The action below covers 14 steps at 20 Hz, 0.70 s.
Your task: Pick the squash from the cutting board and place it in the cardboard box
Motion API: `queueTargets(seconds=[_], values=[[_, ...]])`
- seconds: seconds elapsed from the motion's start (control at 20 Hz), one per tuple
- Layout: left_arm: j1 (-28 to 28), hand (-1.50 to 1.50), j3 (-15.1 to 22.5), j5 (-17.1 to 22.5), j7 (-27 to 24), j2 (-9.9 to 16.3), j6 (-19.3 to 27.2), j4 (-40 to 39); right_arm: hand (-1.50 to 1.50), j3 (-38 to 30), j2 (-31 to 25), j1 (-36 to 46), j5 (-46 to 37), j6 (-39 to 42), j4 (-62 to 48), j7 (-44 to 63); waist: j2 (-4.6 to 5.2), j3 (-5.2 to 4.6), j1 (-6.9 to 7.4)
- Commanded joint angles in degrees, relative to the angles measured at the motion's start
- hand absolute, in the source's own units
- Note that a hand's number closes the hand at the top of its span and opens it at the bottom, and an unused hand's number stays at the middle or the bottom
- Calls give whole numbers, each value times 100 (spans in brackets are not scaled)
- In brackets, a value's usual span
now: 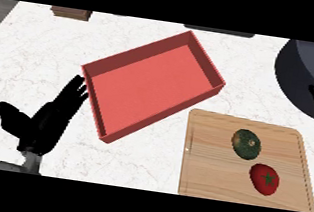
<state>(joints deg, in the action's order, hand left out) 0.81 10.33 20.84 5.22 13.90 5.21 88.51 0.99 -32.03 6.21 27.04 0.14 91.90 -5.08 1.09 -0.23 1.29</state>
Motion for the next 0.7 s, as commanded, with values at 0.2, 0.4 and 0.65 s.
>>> queueTargets(seconds=[0.2, 0.4, 0.65], values=[[384, 0, -602, -1516, 23, 1500, 692, -356, -150, 805, -163, 307, 423, 2247, -424, -415, -12, 86, 263], [241, 0, -543, -1642, 15, 1610, 666, -521, -150, 1026, -1510, 801, -2044, 2318, 268, -1434, -92, 64, 305], [435, 0, -576, -2012, -26, 1665, 964, -773, -150, 1311, -645, 224, -1590, 3292, -1562, -3539, 83, 98, 199]])
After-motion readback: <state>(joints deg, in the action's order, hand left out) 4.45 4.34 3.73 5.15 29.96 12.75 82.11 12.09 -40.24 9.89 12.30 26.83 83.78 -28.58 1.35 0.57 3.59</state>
